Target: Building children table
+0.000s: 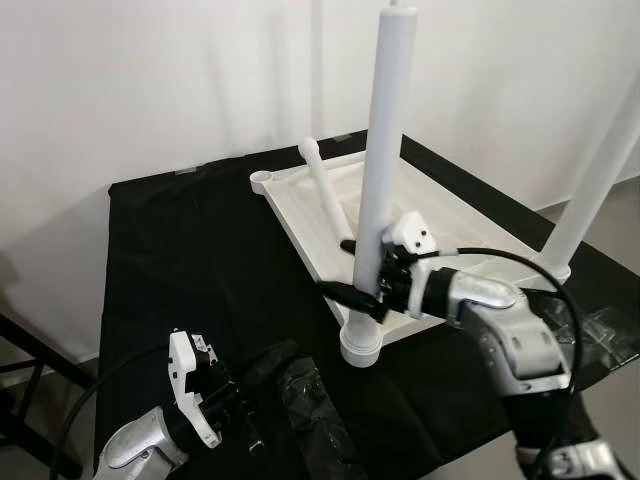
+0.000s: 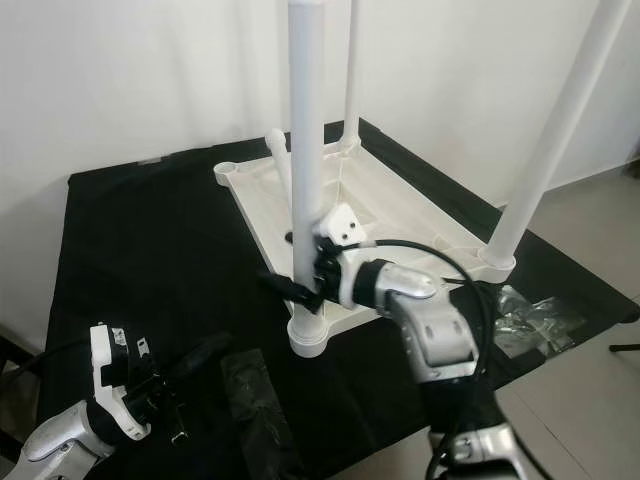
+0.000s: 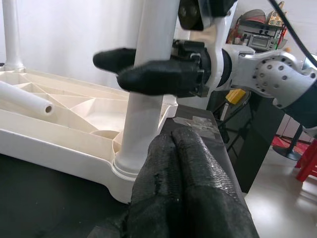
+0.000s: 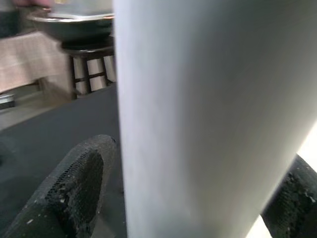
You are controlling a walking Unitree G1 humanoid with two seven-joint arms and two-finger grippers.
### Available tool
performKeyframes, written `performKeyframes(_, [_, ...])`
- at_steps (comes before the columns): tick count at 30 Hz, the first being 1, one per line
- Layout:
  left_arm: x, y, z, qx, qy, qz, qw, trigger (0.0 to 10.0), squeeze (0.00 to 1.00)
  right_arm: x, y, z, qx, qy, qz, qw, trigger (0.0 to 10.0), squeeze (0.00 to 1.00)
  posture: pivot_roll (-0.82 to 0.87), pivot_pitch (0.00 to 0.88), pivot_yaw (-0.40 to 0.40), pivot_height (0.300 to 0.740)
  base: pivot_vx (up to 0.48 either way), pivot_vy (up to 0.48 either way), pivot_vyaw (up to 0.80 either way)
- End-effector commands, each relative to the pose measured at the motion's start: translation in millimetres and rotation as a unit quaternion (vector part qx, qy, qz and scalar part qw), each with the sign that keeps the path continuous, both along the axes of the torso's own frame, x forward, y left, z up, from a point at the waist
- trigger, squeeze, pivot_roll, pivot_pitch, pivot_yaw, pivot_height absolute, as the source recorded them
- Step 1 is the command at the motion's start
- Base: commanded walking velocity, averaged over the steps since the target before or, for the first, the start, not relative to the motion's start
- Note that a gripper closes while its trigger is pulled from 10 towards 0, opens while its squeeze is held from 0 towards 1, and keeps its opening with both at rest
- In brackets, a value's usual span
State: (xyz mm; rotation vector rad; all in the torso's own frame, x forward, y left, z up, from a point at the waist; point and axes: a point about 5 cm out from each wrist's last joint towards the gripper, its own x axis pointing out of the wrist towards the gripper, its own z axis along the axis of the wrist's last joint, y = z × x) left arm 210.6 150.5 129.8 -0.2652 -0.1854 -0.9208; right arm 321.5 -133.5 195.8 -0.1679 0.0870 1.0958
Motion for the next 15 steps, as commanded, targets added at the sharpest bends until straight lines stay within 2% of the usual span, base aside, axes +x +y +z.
performKeyframes(1, [-1.1,-1.1,-4,0.0,0.008,0.001,1.0,10.0,0.0,8.5,-3.4,2,-0.005,0.008,0.031,0.999,10.0,0.0,-0.04,0.0,-0.003,0.74,0.0,0.0,0.0])
performKeyframes(6, [-1.2,-1.3,-4,0.001,0.008,0.001,1.0,10.0,0.0,12.8,-6.2,1,-0.003,0.018,0.033,0.999,10.0,0.0,-0.04,0.0,-0.003,0.74,0.0,0.0,0.0])
performKeyframes(7, [-1.6,-1.4,-4,0.001,0.008,0.001,1.0,10.0,0.0,17.4,-8.5,2,0.001,0.021,0.033,0.999,3.4,0.0,-0.03,0.0,-0.003,0.74,0.0,0.0,0.0])
performKeyframes(8, [-2.1,-1.6,-4,0.002,0.008,0.001,1.0,10.0,0.0,21.9,-11.5,2,0.007,0.026,0.041,0.999,0.0,0.0,-0.03,0.0,-0.002,0.74,0.0,0.0,0.0])
performKeyframes(15, [-3.0,-2.4,-4,0.002,0.009,0.0,1.0,10.0,0.0,26.7,-19.0,-1,0.015,0.04,0.067,0.997,0.0,0.0,-0.03,0.0,-0.003,0.74,0.0,0.0,0.0])
